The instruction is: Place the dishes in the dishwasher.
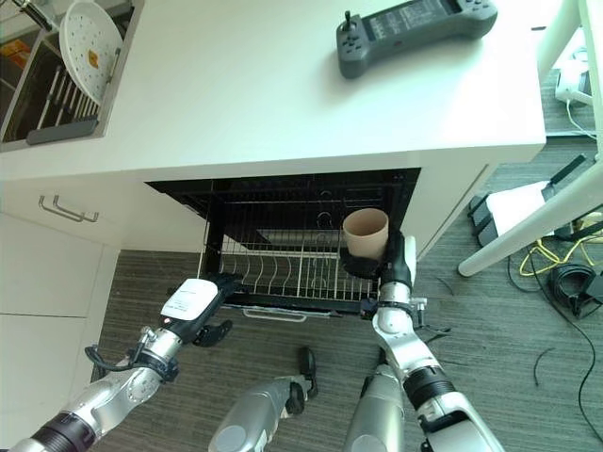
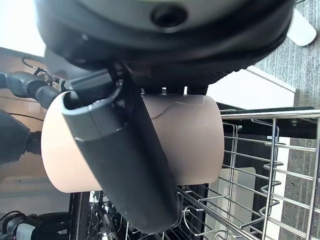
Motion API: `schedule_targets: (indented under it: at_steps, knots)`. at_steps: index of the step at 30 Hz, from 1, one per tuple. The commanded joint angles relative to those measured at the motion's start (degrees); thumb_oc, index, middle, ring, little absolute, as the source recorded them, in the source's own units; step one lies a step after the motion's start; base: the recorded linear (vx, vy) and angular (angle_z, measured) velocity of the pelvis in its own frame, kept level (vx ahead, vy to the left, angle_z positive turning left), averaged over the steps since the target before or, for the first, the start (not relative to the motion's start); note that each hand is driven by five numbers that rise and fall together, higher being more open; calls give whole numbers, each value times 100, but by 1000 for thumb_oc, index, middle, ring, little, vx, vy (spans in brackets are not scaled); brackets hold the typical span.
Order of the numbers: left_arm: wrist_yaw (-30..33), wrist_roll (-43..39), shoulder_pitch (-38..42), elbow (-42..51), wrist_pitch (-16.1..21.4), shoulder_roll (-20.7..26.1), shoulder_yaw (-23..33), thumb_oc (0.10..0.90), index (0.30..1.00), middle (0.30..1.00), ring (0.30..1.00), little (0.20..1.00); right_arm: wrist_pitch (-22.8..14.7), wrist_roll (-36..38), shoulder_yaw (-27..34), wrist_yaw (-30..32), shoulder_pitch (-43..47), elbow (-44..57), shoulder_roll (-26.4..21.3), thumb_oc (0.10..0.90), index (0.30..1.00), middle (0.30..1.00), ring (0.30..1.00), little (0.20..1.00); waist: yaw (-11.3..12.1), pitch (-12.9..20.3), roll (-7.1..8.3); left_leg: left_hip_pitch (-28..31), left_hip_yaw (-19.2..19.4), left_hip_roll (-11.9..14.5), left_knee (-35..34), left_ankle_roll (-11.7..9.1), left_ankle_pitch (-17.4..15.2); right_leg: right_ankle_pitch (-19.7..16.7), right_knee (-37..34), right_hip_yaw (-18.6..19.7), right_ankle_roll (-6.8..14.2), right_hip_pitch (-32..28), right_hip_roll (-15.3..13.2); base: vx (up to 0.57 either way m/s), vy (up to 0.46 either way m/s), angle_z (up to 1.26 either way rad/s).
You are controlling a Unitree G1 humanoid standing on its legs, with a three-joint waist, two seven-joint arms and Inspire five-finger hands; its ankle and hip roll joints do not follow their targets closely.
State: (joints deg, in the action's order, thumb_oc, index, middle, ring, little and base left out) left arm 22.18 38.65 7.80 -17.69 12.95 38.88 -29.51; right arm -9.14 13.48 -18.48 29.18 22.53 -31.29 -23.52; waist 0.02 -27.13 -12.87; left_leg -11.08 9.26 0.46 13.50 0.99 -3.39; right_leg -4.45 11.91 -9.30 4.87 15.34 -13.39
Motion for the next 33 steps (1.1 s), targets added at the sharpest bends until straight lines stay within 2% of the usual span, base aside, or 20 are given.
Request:
schedule_targets:
  at_steps: [1, 9, 11, 13, 14, 20, 22, 25, 26, 27, 29, 30, 31, 32, 33]
  knots:
    - [380, 19, -52, 342, 105, -68, 253, 800, 900, 900, 900, 900, 367, -145, -8, -146, -906, -74, -316, 800, 900, 900, 900, 900, -125, 150, -68, -414, 43, 181, 369, -113, -854, 1376, 528, -187, 328, -171, -323, 0, 0, 0]
    - [396, 58, -66, 328, 107, -101, 298, 800, 900, 900, 900, 900, 716, 207, -131, -643, -989, -121, -260, 800, 900, 900, 900, 900, -146, 131, -63, -384, 56, 160, 369, -126, -870, 1420, 528, -211, 348, -212, -364, 0, 0, 0]
    - [390, 106, -115, 274, 125, -163, 337, 800, 900, 900, 900, 900, 898, 874, -107, -977, -1066, -176, -165, 800, 900, 900, 900, 900, -153, 153, -67, -369, 62, 153, 369, -127, -866, 1423, 528, -226, 351, -226, -381, 0, 0, 0]
    - [391, 120, -135, 269, 122, -178, 345, 800, 900, 900, 900, 900, 957, 1076, -97, -1184, -1084, -200, -132, 800, 900, 900, 900, 900, -158, 151, -63, -353, 67, 151, 369, -126, -869, 1428, 528, -229, 353, -244, -387, 0, 0, 0]
    - [397, 153, -169, 253, 142, -201, 360, 800, 900, 900, 900, 900, 1150, 1542, -93, -1416, -1123, -213, -50, 800, 900, 900, 900, 900, -154, 162, -65, -343, 67, 149, 369, -129, -865, 1434, 528, -232, 350, -255, -391, 0, 0, 0]
    - [340, 232, -259, 291, 161, -281, 460, 800, 900, 900, 900, 900, 1293, 1447, -88, -1588, -1243, -149, 81, 800, 900, 900, 900, 900, -158, 191, -54, -322, 94, 168, 369, -137, -862, 1453, 528, -274, 358, -298, -418, 4, 1, -1]
    - [344, 261, -303, 292, 164, -304, 476, 800, 900, 900, 900, 900, 1429, 1928, -50, -1629, -1290, -113, 96, 800, 900, 900, 900, 900, -162, 201, -55, -311, 105, 174, 369, -145, -860, 1463, 528, -302, 354, -317, -430, 0, 0, 0]
    - [328, 241, -338, 317, 153, -295, 507, 800, 900, 900, 900, 900, 1554, 2061, -9, -1570, -1344, -49, 141, 800, 900, 900, 900, 900, -178, 204, -54, -315, 120, 179, 369, -148, -862, 1475, 528, -299, 359, -313, -429, 0, 0, 0]
    - [332, 247, -377, 326, 160, -317, 543, 800, 900, 900, 900, 900, 1196, 519, -66, -1351, -1349, 0, 47, 800, 900, 900, 900, 900, -190, 199, -48, -313, 133, 184, 369, -148, -869, 1485, 528, -303, 366, -316, -435, 0, 0, 0]
    - [321, 242, -409, 366, 151, -326, 581, 800, 900, 900, 900, 900, 817, -497, -101, -944, -1337, 101, -89, 800, 900, 900, 900, 900, -203, 191, -48, -313, 140, 187, 369, -149, -873, 1484, 528, -302, 373, -315, -438, 0, 0, 0]
    - [324, 186, -430, 422, 102, -282, 574, 800, 900, 900, 900, 900, 553, -1425, -182, -693, -1293, 388, -377, 800, 900, 900, 900, 900, -230, 184, -38, -317, 126, 182, 369, -149, -884, 1492, 528, -297, 383, -310, -432, 0, 0, 0]
    - [370, 144, -441, 403, 115, -244, 564, 800, 900, 900, 900, 900, 971, -1144, -214, -529, -1302, 566, -510, 800, 900, 900, 900, 900, -250, 180, -37, -330, 126, 178, 369, -151, -886, 1498, 528, -280, 380, -297, -426, 0, 0, 0]
    - [394, 129, -452, 395, 115, -239, 554, 800, 900, 900, 900, 900, 1026, -1038, -200, -392, -1319, 579, -527, 800, 900, 900, 900, 900, -259, 177, -39, -326, 131, 178, 369, -147, -891, 1502, 528, -278, 370, -299, -425, 0, 0, 0]
    - [420, 156, -482, 400, 105, -253, 547, 800, 900, 900, 900, 900, 443, -1225, -164, -96, -1340, 608, -556, 800, 900, 900, 900, 900, -266, 175, -37, -318, 131, 179, 369, -137, -903, 1505, 528, -282, 367, -303, -422, 0, 0, 0]
    - [420, 156, -482, 400, 105, -253, 547, 800, 900, 900, 900, 900, 443, -1225, -164, -96, -1340, 608, -556, 800, 900, 900, 900, 900, -266, 175, -37, -318, 131, 179, 369, -137, -903, 1505, 528, -282, 367, -303, -422, 0, 0, 0]
